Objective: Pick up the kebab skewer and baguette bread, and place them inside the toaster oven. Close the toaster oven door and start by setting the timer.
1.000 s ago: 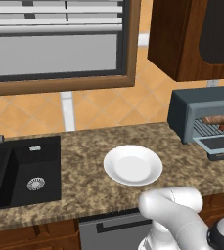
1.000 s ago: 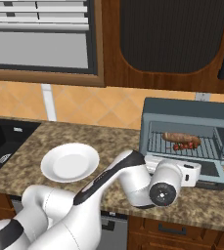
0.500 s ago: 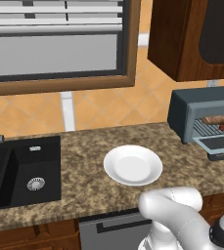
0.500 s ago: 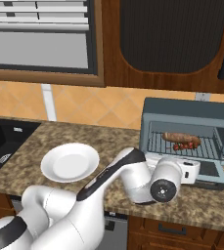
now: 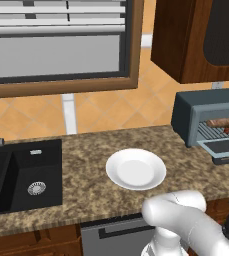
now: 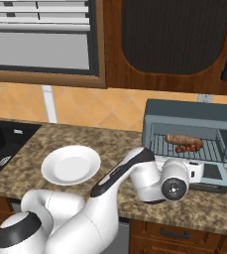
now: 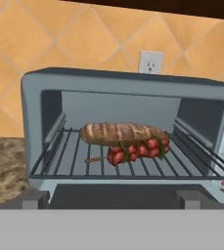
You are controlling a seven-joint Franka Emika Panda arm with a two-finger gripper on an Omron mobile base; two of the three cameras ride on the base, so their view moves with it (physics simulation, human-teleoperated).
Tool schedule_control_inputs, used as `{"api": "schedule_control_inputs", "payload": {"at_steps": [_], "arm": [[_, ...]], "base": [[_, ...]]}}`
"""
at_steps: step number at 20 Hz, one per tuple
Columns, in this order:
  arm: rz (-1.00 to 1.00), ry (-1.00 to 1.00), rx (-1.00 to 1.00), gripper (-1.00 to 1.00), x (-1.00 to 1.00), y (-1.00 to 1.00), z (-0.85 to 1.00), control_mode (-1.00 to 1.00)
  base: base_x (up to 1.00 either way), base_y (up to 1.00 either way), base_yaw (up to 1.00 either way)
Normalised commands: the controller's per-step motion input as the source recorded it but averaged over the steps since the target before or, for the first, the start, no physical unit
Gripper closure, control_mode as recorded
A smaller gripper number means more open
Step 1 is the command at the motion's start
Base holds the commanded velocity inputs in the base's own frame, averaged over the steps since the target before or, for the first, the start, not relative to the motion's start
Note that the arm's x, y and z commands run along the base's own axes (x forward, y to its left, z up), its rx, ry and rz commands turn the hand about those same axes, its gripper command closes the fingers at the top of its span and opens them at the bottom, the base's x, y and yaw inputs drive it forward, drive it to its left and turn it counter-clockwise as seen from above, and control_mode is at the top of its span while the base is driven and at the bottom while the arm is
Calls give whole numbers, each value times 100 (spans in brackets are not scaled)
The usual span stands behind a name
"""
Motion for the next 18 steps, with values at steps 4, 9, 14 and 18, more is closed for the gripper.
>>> {"api": "schedule_control_inputs", "payload": {"at_steps": [4, 9, 14, 18], "arm": [[0, 17, 0, -100, 0, -6, -2, -100], [0, 11, 0, -100, 10, 0, 0, -100], [0, 1, 0, -100, 29, -11, -14, -100], [0, 0, 2, -100, 11, -18, -41, -100]], "base": [[0, 0, 0], [0, 0, 0], [0, 0, 0], [0, 0, 0]]}}
